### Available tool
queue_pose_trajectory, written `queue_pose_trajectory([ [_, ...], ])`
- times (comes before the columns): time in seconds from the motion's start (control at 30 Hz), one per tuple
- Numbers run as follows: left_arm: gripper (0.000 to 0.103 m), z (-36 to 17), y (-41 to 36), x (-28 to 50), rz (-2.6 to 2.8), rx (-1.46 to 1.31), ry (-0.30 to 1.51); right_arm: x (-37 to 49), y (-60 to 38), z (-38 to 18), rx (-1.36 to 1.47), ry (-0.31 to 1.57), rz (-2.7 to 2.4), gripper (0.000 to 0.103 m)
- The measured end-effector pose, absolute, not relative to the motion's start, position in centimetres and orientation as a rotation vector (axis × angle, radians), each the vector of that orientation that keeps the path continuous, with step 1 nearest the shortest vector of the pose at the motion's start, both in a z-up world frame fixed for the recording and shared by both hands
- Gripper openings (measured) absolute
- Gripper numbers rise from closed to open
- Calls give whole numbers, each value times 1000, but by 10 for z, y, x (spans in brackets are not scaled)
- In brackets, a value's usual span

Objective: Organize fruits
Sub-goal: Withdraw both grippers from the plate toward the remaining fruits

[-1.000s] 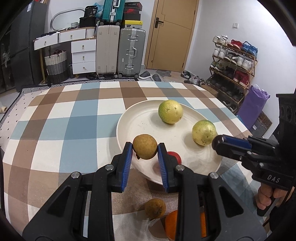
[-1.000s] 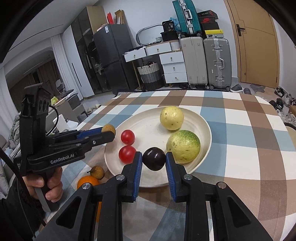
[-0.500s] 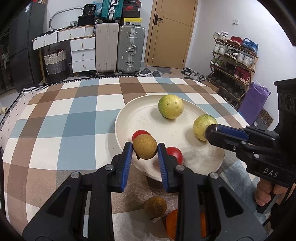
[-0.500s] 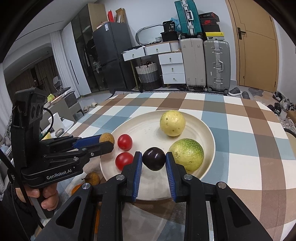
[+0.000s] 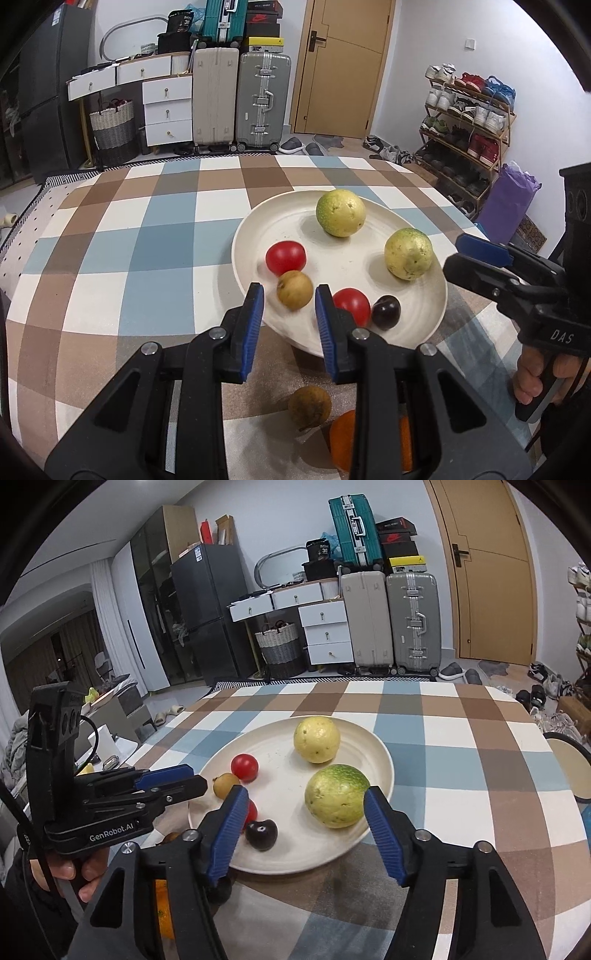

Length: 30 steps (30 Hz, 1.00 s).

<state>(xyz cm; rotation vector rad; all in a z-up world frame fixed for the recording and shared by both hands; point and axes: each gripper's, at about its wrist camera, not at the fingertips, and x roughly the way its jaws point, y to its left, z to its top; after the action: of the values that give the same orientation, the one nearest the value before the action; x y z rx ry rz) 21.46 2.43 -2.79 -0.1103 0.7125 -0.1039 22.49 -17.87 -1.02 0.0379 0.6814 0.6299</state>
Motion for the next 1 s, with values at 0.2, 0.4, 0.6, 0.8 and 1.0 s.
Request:
queue_pose_trajectory([
  [0.2, 62, -23, 31, 205, -74, -124, 699, 220, -184, -10, 33, 688, 618, 88],
  [0.4, 84, -17, 32, 191, -55, -124, 691, 216, -185, -14, 8, 719, 618, 97],
  [0.6, 102, -16, 37, 178, -35, -152, 697, 211, -187, -14, 34, 728, 652, 103],
  [0.8, 102, -20, 37, 160, -19, -147, 711, 205, -181, -15, 13, 733, 679, 103],
  [1.0, 102, -21, 40, 145, -13, -162, 702, 202, -180, -17, 18, 749, 702, 103],
])
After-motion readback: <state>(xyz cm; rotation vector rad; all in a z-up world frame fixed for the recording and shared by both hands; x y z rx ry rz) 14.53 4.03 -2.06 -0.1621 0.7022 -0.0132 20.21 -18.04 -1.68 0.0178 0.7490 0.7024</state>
